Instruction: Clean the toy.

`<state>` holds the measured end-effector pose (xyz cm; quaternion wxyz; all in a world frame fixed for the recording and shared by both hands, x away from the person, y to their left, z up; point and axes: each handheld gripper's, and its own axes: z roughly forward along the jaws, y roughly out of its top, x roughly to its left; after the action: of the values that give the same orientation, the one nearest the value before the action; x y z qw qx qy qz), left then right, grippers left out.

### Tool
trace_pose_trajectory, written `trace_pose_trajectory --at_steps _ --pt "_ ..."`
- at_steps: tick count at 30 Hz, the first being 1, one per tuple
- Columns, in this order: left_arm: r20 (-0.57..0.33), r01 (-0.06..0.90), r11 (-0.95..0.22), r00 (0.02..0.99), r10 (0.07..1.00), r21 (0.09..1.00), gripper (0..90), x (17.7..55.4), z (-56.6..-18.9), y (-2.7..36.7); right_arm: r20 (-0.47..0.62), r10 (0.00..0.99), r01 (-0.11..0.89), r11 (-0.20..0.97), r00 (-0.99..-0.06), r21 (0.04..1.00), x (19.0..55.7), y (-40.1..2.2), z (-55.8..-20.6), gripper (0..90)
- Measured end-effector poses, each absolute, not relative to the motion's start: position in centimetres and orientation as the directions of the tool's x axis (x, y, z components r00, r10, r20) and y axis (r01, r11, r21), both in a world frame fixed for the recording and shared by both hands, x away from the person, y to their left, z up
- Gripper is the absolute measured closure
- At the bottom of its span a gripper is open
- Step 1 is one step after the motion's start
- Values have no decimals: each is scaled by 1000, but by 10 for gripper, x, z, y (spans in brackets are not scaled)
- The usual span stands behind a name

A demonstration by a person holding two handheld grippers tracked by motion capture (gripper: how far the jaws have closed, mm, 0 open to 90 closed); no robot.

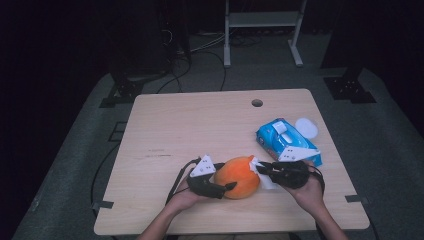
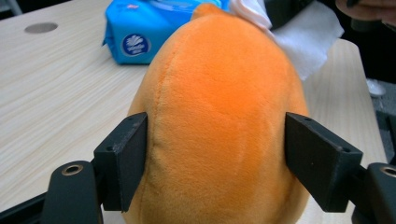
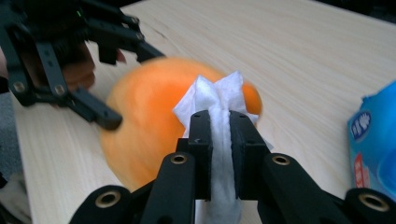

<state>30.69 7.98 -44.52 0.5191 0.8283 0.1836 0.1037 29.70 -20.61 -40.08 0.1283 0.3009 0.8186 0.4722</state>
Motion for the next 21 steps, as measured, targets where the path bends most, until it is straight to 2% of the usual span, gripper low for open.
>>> trace_pose_trajectory --at_steps 3,7,10,15,17,21 --pt "10 160 -409 923 384 898 246 299 -443 72 86 597 355 349 -797 867 294 -204 -394 792" --pt "52 119 -445 934 352 888 219 292 -440 66 57 594 341 379 -802 860 293 -199 -393 792" --pt "29 121 -417 941 337 901 205 297 -434 73 67 588 351 384 -806 854 295 -202 -397 792" --pt "-24 182 -391 926 377 902 124 308 -438 77 87 575 357 376 -814 855 296 -205 -399 791" --pt "-42 194 -391 930 366 900 129 307 -442 75 81 564 346 382 -822 857 293 -202 -397 791" --pt "-15 166 -416 940 341 894 169 301 -440 72 48 581 332 393 -813 858 291 -200 -395 790"
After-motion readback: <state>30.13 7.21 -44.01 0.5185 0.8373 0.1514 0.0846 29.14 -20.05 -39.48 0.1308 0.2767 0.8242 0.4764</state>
